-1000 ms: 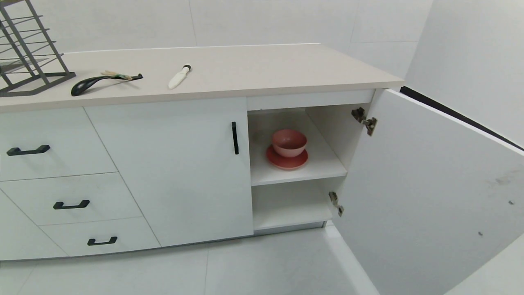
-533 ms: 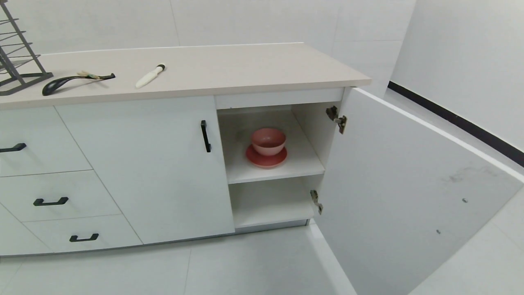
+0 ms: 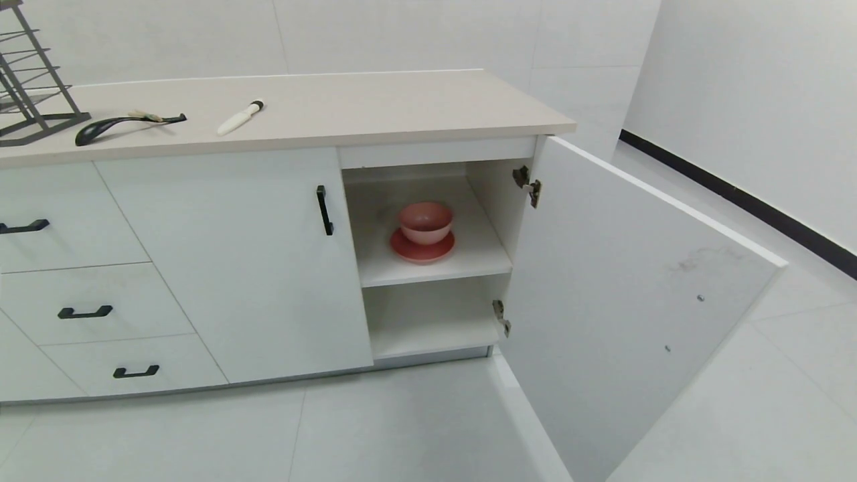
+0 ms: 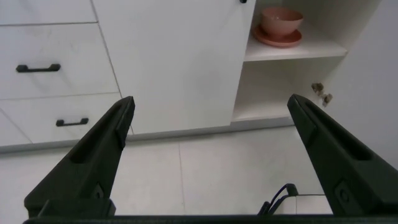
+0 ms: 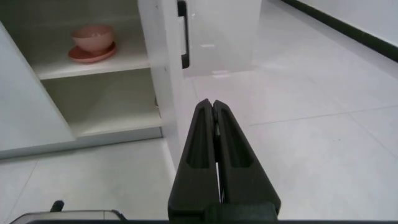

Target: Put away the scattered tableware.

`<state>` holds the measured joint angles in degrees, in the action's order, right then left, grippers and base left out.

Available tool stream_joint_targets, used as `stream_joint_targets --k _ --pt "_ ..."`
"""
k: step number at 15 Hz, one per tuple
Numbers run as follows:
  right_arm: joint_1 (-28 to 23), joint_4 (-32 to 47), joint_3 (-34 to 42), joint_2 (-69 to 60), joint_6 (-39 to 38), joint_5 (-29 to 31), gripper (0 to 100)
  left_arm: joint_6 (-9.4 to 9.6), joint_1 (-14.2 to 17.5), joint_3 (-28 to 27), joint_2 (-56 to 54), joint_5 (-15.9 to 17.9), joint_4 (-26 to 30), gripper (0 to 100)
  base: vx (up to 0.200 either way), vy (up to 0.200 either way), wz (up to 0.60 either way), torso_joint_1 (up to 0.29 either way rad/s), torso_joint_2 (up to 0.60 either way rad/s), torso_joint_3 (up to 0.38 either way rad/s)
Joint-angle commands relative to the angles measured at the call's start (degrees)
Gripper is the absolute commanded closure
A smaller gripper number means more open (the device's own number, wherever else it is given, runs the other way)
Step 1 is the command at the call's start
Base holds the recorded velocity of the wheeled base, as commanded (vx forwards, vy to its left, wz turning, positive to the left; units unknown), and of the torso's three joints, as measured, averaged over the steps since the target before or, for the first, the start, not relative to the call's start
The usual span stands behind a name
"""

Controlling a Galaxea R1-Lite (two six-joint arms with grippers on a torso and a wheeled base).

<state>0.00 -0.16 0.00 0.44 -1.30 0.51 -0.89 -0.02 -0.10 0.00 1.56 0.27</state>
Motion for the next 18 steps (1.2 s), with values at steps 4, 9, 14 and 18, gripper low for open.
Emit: stream_joint_targets --k 4,9,14,18 --pt "0.1 0.2 0.0 0.1 0.0 0.0 100 0.01 0.0 0.0 0.0 0.0 0.0 0 -0.1 -0.1 0.0 0.002 0.0 0.0" --pt "0.1 0.1 0.0 0.1 0.0 -0.1 100 0.01 0.0 0.0 0.0 -0.1 0.0 0 -0.16 -0.08 0.0 0.006 0.0 0.004" --pt "0.1 0.2 0.0 0.1 0.0 -0.1 100 0.01 0.0 0.0 0.0 0.0 0.0 0 0.0 -0.08 0.0 0.002 0.0 -0.001" --pt "0.1 0.2 0.0 0.1 0.0 -0.1 100 -0.08 0.0 0.0 0.0 -0.1 0.0 0 0.0 -0.15 0.0 0.004 0.0 -0.002"
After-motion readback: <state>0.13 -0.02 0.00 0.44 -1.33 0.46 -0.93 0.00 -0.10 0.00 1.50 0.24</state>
